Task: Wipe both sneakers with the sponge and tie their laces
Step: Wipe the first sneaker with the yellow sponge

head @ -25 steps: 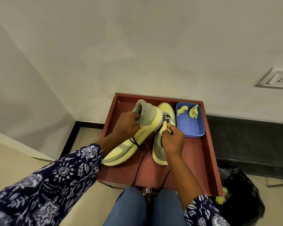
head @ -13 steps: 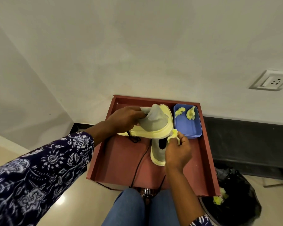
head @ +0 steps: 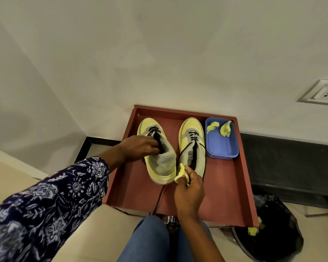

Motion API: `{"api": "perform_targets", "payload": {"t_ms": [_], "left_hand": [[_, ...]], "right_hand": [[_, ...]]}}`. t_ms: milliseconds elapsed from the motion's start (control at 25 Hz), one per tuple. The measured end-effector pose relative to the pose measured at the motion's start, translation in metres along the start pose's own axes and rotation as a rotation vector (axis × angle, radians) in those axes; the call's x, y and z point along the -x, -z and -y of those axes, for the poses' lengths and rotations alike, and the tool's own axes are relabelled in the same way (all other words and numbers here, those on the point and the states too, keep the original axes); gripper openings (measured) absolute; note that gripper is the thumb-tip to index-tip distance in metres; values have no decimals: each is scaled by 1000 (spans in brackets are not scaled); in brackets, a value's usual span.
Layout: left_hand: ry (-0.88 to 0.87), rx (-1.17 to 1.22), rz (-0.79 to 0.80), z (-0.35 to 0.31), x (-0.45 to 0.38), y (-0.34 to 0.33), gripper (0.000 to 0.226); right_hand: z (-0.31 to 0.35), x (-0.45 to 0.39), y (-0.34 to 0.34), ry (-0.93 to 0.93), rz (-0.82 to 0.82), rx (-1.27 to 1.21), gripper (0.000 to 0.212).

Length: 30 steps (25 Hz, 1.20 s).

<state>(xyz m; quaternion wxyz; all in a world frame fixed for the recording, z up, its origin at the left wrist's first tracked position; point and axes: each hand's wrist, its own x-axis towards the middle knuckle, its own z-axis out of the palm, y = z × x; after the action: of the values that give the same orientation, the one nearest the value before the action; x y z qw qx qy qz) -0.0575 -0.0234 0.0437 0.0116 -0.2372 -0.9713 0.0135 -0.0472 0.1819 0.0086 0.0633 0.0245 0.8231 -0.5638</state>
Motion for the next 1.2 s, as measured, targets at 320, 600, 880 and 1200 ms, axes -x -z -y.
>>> {"api": "perform_targets", "payload": {"t_ms": [320,600,880,1200], "left_hand": [[76,88,-18,-7,9,-40,33],[229,258,71,-15,6,-56,39],[350,642,23,-31,13,-48,29],[452,714,-57,-38,17,-53,25]], "right_hand": [[-14,10,-10,10,81,119,36],[-14,5,-26,-33,96,152,33],[-26,11,-46,-104,59,136,19],[-55,9,-50,-110,104,242,7]]}}
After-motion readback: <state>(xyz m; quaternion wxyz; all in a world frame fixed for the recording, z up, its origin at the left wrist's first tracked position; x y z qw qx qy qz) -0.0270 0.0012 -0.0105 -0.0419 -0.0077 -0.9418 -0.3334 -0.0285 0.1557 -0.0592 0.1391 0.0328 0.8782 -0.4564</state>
